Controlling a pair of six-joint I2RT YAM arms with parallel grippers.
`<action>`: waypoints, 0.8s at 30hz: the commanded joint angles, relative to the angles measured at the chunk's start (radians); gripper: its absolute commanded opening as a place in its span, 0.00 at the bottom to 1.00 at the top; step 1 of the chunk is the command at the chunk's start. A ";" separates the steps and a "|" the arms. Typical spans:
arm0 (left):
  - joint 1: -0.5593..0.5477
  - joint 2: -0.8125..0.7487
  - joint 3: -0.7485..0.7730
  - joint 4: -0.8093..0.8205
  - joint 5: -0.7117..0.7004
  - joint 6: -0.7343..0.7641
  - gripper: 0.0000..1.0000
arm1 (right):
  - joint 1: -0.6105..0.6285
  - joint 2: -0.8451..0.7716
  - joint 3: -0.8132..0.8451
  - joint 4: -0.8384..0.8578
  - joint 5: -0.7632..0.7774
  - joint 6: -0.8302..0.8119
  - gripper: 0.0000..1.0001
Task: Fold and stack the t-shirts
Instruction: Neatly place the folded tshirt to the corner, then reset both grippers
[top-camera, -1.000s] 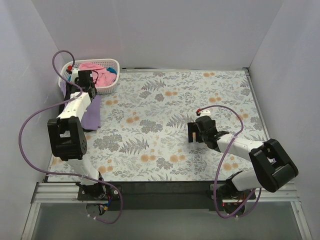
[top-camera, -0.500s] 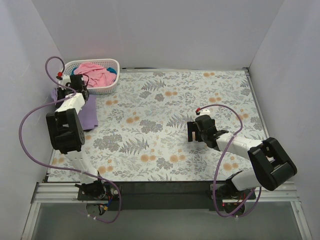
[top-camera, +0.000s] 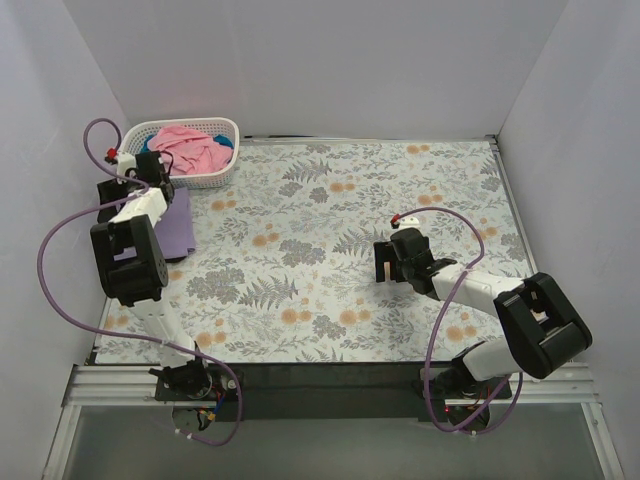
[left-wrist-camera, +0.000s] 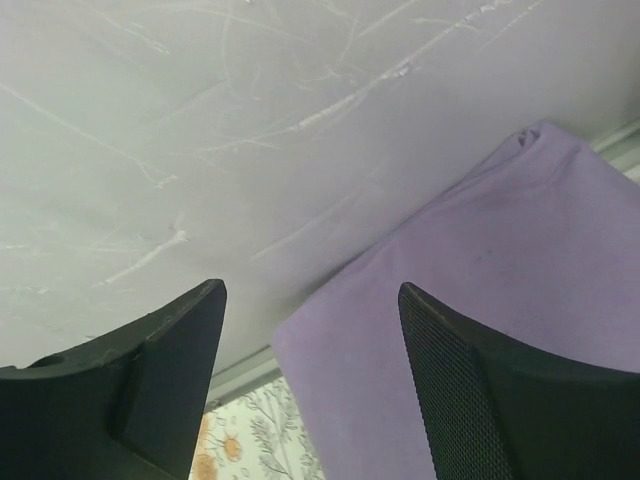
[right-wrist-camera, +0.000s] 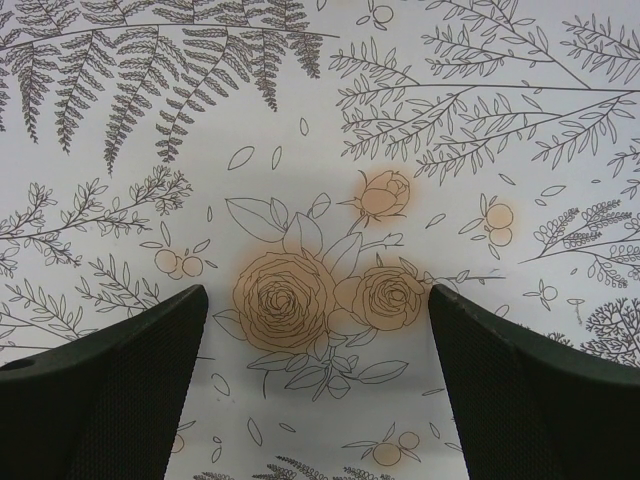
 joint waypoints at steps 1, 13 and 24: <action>-0.005 -0.104 -0.011 -0.029 0.040 -0.124 0.70 | -0.003 0.012 0.006 -0.030 -0.038 0.017 0.97; -0.386 -0.452 -0.168 -0.242 0.540 -0.358 0.88 | -0.021 -0.113 0.101 -0.180 0.014 0.028 0.98; -0.577 -0.923 -0.192 -0.524 0.614 -0.490 0.88 | -0.046 -0.590 0.188 -0.461 0.231 0.005 0.98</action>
